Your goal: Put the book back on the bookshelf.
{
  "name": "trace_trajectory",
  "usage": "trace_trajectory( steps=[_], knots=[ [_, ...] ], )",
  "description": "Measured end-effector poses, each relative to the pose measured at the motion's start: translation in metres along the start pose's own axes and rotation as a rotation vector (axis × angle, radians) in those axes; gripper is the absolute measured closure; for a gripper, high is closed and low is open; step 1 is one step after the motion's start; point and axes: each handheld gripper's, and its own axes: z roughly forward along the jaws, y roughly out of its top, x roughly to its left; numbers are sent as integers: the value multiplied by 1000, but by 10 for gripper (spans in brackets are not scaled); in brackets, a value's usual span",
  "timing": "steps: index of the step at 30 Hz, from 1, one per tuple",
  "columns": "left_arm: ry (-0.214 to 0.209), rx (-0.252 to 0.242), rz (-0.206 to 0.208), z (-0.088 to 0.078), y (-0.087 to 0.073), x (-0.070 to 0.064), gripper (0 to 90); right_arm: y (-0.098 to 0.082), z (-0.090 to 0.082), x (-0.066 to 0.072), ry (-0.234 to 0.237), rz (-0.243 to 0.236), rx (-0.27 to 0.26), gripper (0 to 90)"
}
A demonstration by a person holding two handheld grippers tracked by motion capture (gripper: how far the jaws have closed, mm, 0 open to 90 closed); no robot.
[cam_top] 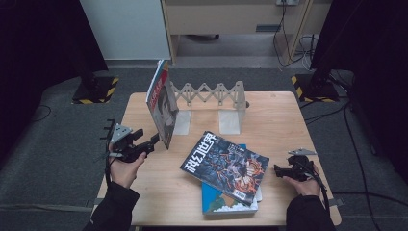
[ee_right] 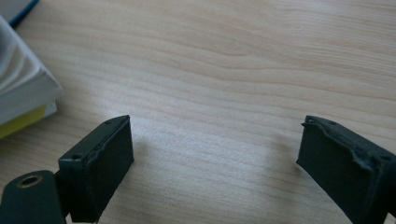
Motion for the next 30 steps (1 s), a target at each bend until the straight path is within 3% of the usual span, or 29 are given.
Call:
trace_trajectory(
  steps=[6,14,16,21,24,30],
  knots=[
    [-22,42,-3,6,-20,-5,286,5,-12,-1,2,46,-60,122],
    [-40,63,-3,12,-31,-13,273,12,-27,1,4,116,-80,140],
    [-62,72,-13,13,-37,-14,272,14,-30,1,9,140,-87,145],
    [-98,104,-25,19,-48,-16,267,18,-42,2,32,186,-167,151],
    [-108,125,-27,24,-53,-17,261,19,-48,6,63,187,-217,150],
    [-144,151,-10,32,-62,-22,259,19,-51,16,95,138,-217,145]
  ],
)
